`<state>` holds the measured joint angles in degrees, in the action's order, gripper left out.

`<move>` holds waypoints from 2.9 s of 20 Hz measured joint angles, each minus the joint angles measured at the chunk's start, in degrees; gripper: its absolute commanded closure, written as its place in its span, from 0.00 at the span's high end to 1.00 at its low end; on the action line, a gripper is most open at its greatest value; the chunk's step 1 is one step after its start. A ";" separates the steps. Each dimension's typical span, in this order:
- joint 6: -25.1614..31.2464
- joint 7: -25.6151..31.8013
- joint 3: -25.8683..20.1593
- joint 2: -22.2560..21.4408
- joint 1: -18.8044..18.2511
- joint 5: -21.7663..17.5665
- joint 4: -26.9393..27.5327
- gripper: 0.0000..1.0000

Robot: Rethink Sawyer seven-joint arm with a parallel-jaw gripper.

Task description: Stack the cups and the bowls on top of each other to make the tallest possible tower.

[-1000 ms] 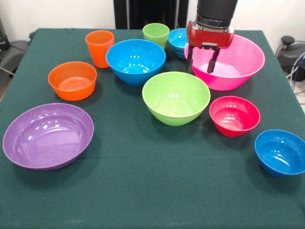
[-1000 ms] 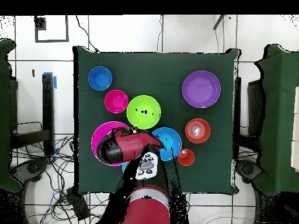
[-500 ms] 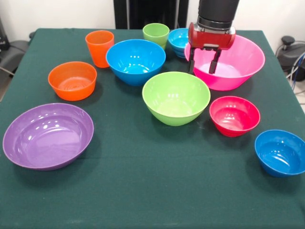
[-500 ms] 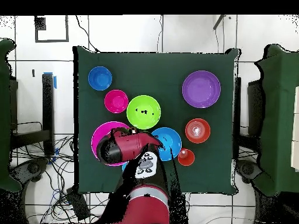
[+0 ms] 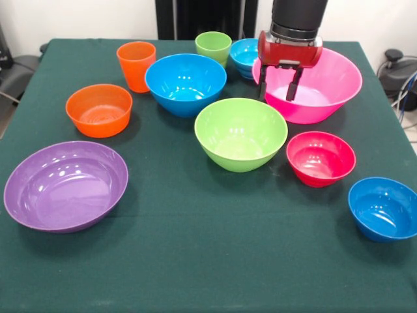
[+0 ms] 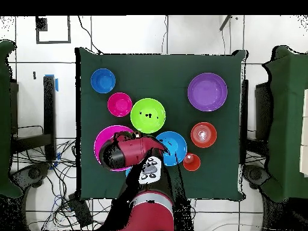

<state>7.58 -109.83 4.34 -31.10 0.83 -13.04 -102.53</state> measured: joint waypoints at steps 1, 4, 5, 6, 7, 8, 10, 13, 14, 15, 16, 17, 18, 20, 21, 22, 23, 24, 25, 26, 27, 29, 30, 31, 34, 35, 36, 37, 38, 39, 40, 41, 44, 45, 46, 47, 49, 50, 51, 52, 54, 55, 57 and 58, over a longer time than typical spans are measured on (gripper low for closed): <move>0.00 0.00 0.00 0.00 0.00 0.00 0.00 1.00; -0.27 0.00 0.00 0.00 0.00 0.00 0.00 1.00; -0.42 0.00 0.00 0.00 0.00 0.00 -0.01 1.00; -0.54 0.00 0.00 0.00 0.00 0.00 -0.01 1.00; -1.01 0.00 0.00 0.02 0.00 0.00 -0.01 1.00; -1.18 0.00 0.00 0.02 0.00 0.00 -0.01 1.00; -1.65 0.00 0.00 0.04 0.01 0.00 -0.01 1.00; -2.52 0.00 0.00 0.03 0.04 0.00 -0.01 1.00; -2.72 0.00 0.01 0.04 0.05 0.00 -0.01 1.00; -2.79 0.00 0.00 0.04 0.07 0.00 -0.01 1.00; -2.87 0.00 0.00 0.04 0.08 0.00 -0.01 1.00; -2.89 0.00 0.00 0.03 0.10 0.00 -0.01 1.00; -2.89 0.00 0.01 0.04 0.10 0.00 -0.01 1.00; -2.88 0.00 0.01 0.04 0.09 0.00 -0.01 1.00; -2.88 0.00 0.01 0.04 0.09 0.00 -0.01 1.00; -2.88 0.00 0.00 0.03 0.09 0.00 -0.01 1.00; -2.88 0.00 0.00 0.03 0.09 0.00 -0.01 1.00; -2.88 0.00 0.00 0.03 0.09 0.00 -0.01 1.00; -2.88 0.00 0.00 0.03 0.09 0.00 -0.01 1.00; -2.88 0.00 0.00 0.03 0.09 0.00 -0.01 1.00; -2.88 0.00 0.00 0.03 0.09 0.00 -0.01 1.00; -2.88 0.00 0.00 0.03 0.09 0.00 -0.01 1.00; -2.88 0.00 0.00 0.03 0.09 0.00 -0.01 1.00; -2.88 0.00 0.00 0.03 0.09 0.00 -0.01 1.00; -2.88 0.00 -0.10 0.03 0.01 0.00 -0.01 1.00; -2.88 0.00 -0.19 0.03 -0.10 0.00 -0.02 1.00; -2.88 0.00 -0.26 0.03 -0.18 0.00 -0.02 1.00; -2.88 0.00 -0.39 0.04 -0.31 0.00 -0.02 1.00; -2.87 0.00 -0.44 0.02 -0.36 -0.01 -0.02 1.00; -2.89 0.00 -0.64 0.01 -0.56 0.00 -0.04 1.00; -2.90 0.00 -0.73 0.01 -0.63 0.00 -0.07 1.00; -3.04 0.00 -0.84 0.01 -0.74 0.00 -0.11 1.00; -5.05 0.00 -0.98 0.00 -0.81 -0.01 -0.26 0.00; -5.33 0.00 -0.98 0.00 -0.81 -0.01 -0.28 0.00; -5.62 0.01 -0.98 0.00 -0.82 -0.01 -0.30 0.00; -5.90 0.01 -0.97 -0.01 -0.82 -0.01 -0.31 0.00; -6.72 0.00 -1.05 -0.02 -0.83 -0.01 -0.45 0.00; -6.90 0.00 -1.10 -0.02 -0.83 0.01 -0.48 0.00; -7.15 0.00 -1.19 -0.02 -0.86 0.00 -0.51 0.00; -7.45 0.00 -1.49 -0.05 -1.03 0.00 -0.55 0.00; -7.78 0.00 -2.14 -0.18 -1.60 0.00 -0.63 0.00; -7.89 0.00 -2.47 -0.22 -1.98 0.00 -0.66 0.00; -8.05 0.00 -3.07 -0.22 -2.78 0.00 -0.70 0.00; -8.08 0.00 -3.21 -0.23 -2.97 0.01 -0.70 0.00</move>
<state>-0.51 -109.83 1.13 -31.33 -2.15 -13.02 -103.24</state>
